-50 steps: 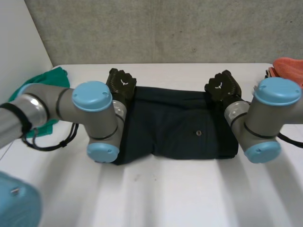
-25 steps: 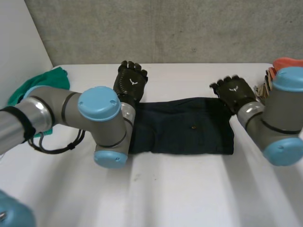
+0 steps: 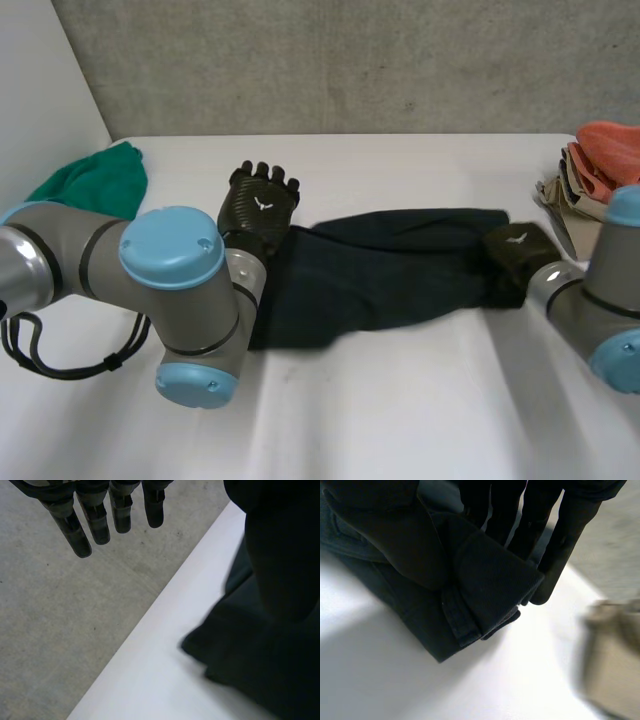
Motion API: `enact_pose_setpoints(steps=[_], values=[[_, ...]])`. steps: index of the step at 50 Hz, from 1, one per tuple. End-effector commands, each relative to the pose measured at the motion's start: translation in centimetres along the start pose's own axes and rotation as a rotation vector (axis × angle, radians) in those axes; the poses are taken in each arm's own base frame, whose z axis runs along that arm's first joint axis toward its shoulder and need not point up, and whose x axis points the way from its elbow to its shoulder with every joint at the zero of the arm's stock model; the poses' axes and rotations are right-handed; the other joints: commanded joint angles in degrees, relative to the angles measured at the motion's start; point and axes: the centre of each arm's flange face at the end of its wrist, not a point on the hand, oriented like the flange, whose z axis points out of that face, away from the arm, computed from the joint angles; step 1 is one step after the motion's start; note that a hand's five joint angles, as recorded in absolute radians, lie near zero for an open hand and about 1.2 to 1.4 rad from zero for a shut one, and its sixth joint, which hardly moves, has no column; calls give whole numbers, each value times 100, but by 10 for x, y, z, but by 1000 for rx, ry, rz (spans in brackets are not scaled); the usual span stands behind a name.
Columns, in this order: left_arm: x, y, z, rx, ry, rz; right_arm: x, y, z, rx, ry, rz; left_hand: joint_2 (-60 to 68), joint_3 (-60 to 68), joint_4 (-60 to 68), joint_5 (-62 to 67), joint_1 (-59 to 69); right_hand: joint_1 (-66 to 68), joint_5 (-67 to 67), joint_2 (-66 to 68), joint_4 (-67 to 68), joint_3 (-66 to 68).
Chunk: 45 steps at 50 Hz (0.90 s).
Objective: Fold the laundry.
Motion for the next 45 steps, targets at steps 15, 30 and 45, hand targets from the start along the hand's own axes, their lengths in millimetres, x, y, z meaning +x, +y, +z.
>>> enact_pose_setpoints(steps=[15,30,45], values=[[-21,-14,-31,11,-17,-5,-110,-70,-44,545,-97,-818,-171,-199,-151,-282,-90,1851,1563,1395,1171,1323],[-36,-30,-24,66,-68,-35,-162,-54,-94,659,-476,-720,-171,-199,-151,-282,-90,-5149,-5437,-5605,-5829,-5677],[-8,-85,-3,247,92,-323,-14,-111,-59,446,-366,344,-166,-195,-147,-277,-86,-5149,-5437,-5605,-5829,-5677]])
